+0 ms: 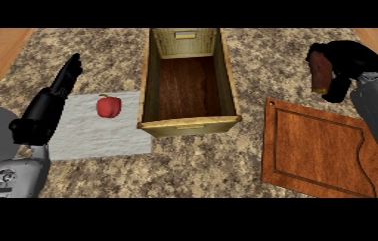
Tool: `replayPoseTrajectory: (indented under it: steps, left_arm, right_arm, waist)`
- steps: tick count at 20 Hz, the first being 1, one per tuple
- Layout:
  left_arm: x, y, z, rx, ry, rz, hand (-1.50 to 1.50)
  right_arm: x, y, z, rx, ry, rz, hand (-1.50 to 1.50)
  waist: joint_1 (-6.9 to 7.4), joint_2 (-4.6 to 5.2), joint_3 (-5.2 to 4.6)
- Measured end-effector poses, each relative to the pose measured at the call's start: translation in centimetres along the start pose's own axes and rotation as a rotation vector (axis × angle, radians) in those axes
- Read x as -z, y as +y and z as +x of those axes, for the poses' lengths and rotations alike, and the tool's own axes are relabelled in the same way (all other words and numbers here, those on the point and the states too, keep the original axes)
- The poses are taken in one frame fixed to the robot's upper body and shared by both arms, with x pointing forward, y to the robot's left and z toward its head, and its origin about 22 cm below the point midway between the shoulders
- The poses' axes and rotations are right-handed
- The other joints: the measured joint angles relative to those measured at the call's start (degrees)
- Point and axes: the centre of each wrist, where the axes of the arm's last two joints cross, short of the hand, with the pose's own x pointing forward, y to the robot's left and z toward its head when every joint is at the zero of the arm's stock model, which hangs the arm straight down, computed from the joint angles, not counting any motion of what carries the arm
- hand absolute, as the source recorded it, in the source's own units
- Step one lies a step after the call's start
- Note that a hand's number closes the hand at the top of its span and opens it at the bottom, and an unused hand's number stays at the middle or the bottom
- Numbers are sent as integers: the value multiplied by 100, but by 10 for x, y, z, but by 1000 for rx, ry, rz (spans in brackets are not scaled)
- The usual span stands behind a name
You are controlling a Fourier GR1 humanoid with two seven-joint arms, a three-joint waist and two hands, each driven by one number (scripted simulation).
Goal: Pick the sweet potato from the cutting board and place it in the basket
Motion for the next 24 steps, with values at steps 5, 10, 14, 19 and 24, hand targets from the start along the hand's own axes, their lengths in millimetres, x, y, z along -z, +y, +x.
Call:
replayPoseTrajectory:
  steps: [5,10,14,19,24]
  left_arm:
    - [2,1,1,-1,6,12,0]
    - [0,0,1,2,11,8,0]
    - [1,2,1,2,18,17,0]
    - [-1,-1,1,6,18,13,0]
    - [-2,2,0,0,19,12,0]
  right_arm:
    - [-5,-54,-12,220,-98,-266,150]
    - [-11,-110,1,523,-283,-442,150]
    - [-26,-164,22,637,-417,-515,150]
    - [-52,-225,49,692,-553,-499,150]
    - [-72,-269,100,723,-618,-436,150]
  waist:
    - [-43,-20,3]
    - [-64,-58,-1]
    - [-87,-65,-8]
    - [-93,-71,-13]
    - [-85,-70,-15]
